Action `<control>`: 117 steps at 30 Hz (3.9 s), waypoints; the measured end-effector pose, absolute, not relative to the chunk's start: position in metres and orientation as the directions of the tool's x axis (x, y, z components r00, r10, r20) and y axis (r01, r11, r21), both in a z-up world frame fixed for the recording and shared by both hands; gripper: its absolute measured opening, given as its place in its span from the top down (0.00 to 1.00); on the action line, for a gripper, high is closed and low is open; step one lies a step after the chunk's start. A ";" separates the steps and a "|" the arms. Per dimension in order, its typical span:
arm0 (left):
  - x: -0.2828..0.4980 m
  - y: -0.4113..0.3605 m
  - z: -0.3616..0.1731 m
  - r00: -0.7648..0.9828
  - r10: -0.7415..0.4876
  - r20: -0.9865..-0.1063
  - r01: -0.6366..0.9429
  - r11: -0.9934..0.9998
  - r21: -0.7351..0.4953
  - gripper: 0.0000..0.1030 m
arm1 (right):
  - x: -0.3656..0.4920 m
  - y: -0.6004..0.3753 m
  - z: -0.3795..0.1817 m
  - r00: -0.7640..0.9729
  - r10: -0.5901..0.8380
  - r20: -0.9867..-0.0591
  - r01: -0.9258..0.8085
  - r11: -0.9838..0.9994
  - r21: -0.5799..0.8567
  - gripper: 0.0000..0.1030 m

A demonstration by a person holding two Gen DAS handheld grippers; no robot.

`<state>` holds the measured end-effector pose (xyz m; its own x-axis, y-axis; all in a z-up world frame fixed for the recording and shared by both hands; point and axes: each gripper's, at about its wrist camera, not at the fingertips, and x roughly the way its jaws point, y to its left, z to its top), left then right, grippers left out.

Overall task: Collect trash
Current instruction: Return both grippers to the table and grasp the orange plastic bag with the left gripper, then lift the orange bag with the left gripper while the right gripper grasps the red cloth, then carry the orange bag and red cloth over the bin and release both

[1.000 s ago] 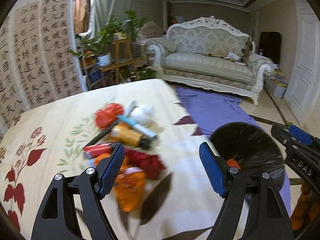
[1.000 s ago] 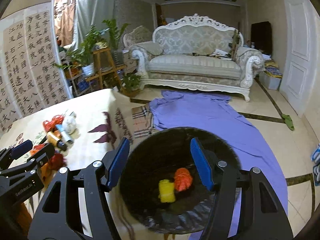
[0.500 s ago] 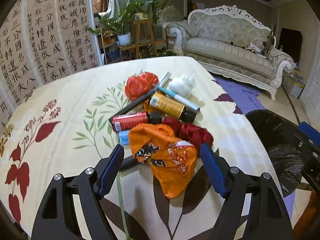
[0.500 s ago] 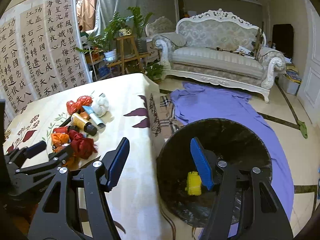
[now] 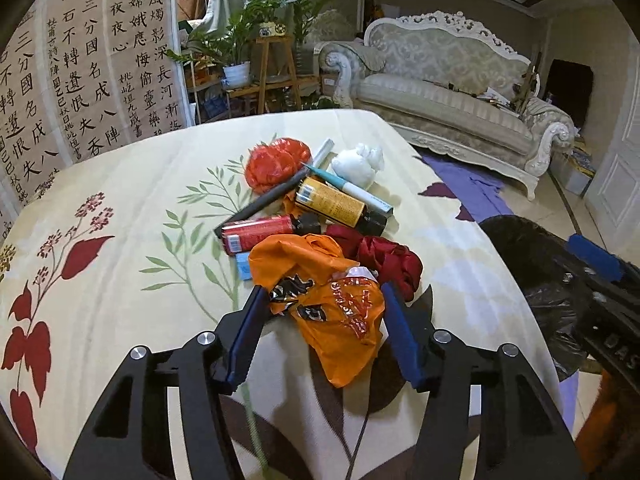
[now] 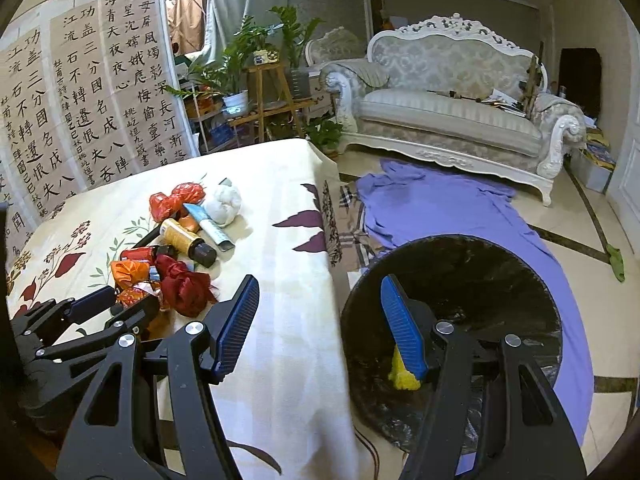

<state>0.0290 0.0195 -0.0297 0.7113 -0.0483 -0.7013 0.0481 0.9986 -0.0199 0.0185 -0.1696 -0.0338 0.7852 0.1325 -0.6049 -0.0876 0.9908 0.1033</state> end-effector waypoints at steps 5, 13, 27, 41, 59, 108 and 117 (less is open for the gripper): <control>0.019 0.033 -0.017 0.735 -0.038 -0.677 0.033 0.999 -0.020 0.44 | 0.023 -0.154 -0.034 0.775 0.169 -0.609 -0.135 0.986 0.103 0.40; 0.016 0.078 -0.015 0.738 0.042 -0.673 -0.064 0.998 -0.009 0.44 | 0.033 -0.114 -0.036 0.743 0.243 -0.623 -0.228 0.968 0.106 0.40; 0.019 0.140 -0.026 0.724 0.127 -0.678 -0.171 0.985 0.002 0.44 | 0.064 -0.064 -0.055 0.651 0.249 -0.717 -0.313 0.949 0.045 0.55; 0.014 0.134 -0.025 0.736 0.085 -0.672 -0.147 0.989 -0.036 0.44 | 0.048 -0.071 -0.055 0.645 0.252 -0.722 -0.307 0.950 0.056 0.72; 0.011 0.026 -0.002 0.787 -0.156 -0.597 0.131 0.988 -0.086 0.44 | 0.011 -0.190 -0.029 0.752 0.024 -0.659 -0.002 0.999 0.034 0.71; 0.059 -0.091 -0.005 0.764 -0.237 -0.600 0.300 0.954 0.005 0.26 | 0.026 -0.299 -0.044 0.768 -0.112 -0.631 0.222 0.970 0.099 0.53; 0.044 -0.029 -0.005 0.778 -0.131 -0.615 0.178 0.984 0.016 0.26 | 0.025 -0.251 -0.041 0.770 -0.026 -0.637 0.118 0.988 0.102 0.53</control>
<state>0.0440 -0.0287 -0.0054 0.7777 -0.1310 -0.6149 0.1783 0.9838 0.0160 0.0247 -0.2512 -0.0414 0.7701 -0.0261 -0.6373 0.1178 0.9878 0.1018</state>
